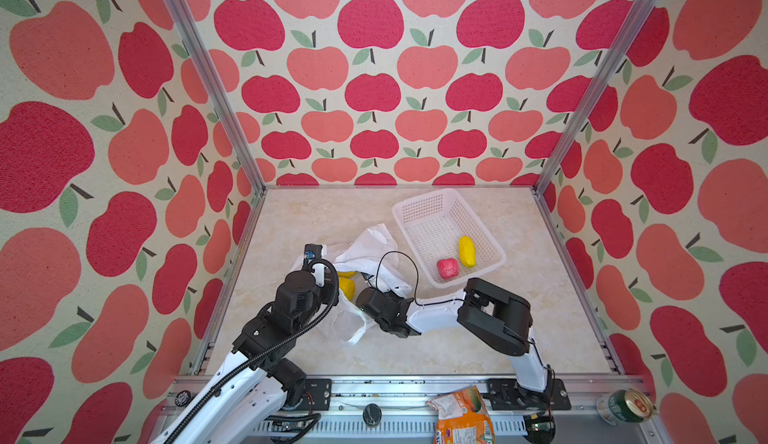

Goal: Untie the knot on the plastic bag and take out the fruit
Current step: 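Close the right gripper on the orange fruit inside the bag, then lift the orange fruit out and carry it over the white basket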

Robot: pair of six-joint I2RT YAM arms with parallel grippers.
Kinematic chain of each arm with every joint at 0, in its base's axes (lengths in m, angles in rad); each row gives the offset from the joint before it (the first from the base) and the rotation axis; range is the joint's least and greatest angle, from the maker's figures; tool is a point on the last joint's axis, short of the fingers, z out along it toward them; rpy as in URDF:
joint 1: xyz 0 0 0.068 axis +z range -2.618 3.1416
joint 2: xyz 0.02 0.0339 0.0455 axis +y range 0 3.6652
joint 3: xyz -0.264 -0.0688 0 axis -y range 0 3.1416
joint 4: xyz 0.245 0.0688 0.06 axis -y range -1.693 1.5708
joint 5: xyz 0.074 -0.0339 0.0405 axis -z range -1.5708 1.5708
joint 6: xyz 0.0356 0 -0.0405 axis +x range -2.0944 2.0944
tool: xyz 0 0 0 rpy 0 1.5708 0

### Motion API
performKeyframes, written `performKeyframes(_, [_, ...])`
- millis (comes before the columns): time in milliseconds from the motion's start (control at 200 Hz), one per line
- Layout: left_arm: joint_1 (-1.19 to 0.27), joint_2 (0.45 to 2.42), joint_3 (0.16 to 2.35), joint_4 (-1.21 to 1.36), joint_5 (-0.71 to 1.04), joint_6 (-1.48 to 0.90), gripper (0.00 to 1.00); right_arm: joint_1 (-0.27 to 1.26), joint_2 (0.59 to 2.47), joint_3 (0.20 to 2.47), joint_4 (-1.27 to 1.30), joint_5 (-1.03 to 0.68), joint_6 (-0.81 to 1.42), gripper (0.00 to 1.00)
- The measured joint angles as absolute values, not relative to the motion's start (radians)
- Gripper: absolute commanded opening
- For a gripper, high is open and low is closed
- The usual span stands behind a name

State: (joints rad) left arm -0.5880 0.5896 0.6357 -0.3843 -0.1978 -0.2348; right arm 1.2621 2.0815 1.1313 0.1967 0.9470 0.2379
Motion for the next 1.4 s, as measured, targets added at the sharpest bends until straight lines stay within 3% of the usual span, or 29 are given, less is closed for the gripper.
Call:
performKeyframes(310, [-0.588,0.592,0.636,-0.384,-0.198,-0.235,0.0,1.295,2.017,1.066,0.242,0.865,0.214,0.58])
performKeyframes(575, [-0.588,0.605,0.636,-0.384,-0.198,-0.235,0.0,1.399,1.845,0.941,0.452,0.673,0.134,0.45])
performKeyframes(930, [-0.588,0.605,0.636,-0.384,-0.202,-0.235,0.0,1.418,1.647,0.815,0.554,0.54,0.088,0.39])
performKeyframes(1251, [-0.588,0.616,0.636,-0.385,-0.21,-0.235,0.0,1.439,1.264,0.658,0.576,0.507,0.039,0.39])
performKeyframes(1401, [-0.588,0.623,0.636,-0.384,-0.213,-0.235,0.0,1.378,1.084,0.585,0.562,0.515,0.044,0.36])
